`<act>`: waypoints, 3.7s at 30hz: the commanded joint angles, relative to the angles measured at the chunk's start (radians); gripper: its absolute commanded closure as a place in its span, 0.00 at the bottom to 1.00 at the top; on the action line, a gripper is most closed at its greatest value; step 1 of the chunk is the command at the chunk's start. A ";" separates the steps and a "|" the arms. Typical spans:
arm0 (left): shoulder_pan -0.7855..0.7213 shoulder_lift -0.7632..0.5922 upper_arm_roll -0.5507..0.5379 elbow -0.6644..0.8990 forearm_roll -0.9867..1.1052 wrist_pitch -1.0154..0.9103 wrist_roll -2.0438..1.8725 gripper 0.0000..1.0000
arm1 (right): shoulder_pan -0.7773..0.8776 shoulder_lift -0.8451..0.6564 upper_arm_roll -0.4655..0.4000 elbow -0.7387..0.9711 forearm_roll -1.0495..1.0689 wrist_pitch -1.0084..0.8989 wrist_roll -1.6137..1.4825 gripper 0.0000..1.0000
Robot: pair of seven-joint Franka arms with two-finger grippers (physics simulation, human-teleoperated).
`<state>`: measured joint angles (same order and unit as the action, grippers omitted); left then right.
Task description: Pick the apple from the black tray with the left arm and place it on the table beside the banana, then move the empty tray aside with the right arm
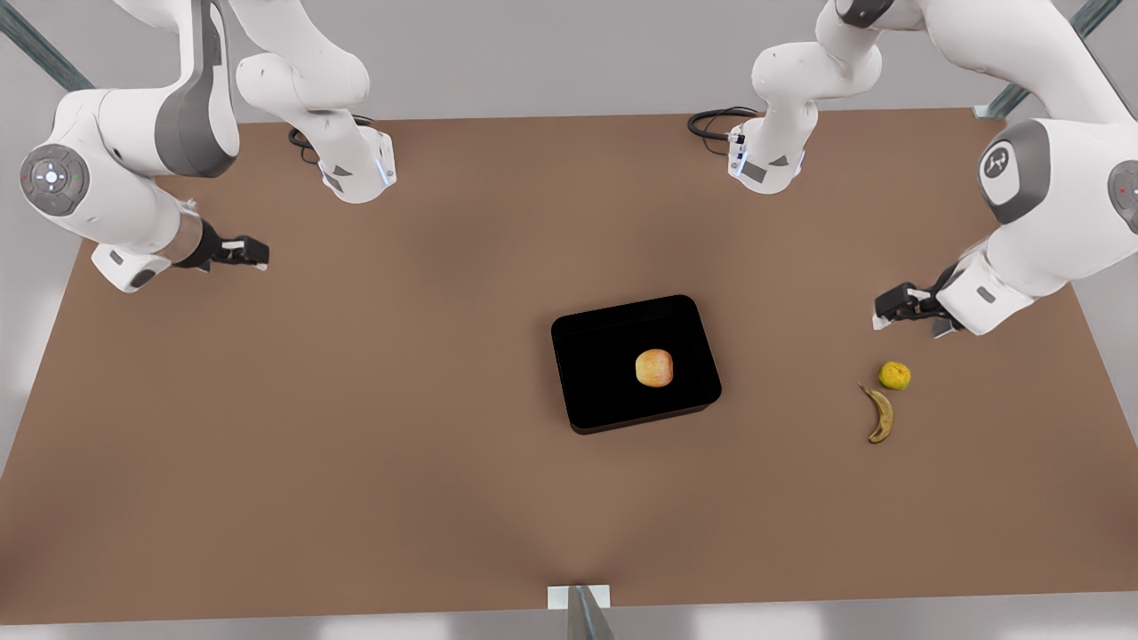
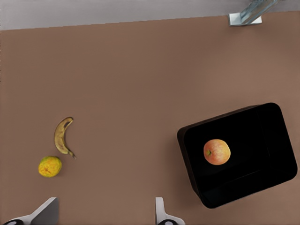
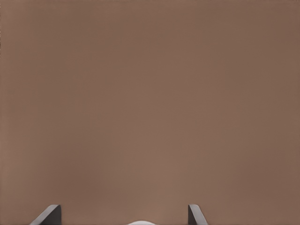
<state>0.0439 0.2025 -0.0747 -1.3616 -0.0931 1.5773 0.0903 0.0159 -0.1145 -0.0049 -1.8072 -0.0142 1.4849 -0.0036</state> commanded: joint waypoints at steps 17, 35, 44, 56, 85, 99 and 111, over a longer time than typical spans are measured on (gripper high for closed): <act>-0.653 0.201 0.001 -0.031 0.227 0.161 -0.543 0.00 | -0.007 -0.001 -0.096 0.078 -0.053 -0.011 -0.084 0.00; -0.610 0.342 0.007 -0.036 0.323 0.340 -0.733 0.00 | 0.096 0.006 -0.072 0.094 -0.015 -0.268 -0.328 0.00; -0.633 0.298 0.004 -0.205 0.357 0.484 -0.732 0.00 | 0.102 0.013 -0.060 0.092 -0.018 -0.305 -0.322 0.00; -0.565 0.192 0.009 -0.611 0.122 0.981 -0.721 0.00 | 0.101 0.016 -0.061 0.094 -0.018 -0.299 -0.323 0.00; -0.549 0.279 0.010 -0.648 0.289 1.086 -0.745 0.00 | 0.102 0.024 -0.061 0.101 -0.020 -0.298 -0.323 0.00; -0.549 0.318 0.010 -0.677 0.291 1.170 -0.753 0.00 | 0.102 0.032 -0.058 0.111 -0.020 -0.298 -0.323 0.00; -0.546 0.377 0.016 -0.677 0.289 1.235 -0.753 0.00 | 0.102 0.032 -0.058 0.115 -0.020 -0.298 -0.325 0.00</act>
<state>-0.5016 0.5793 -0.0582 -2.0391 0.1952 2.7877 -0.6487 0.1175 -0.0811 -0.0635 -1.6924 -0.0342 1.1880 -0.3242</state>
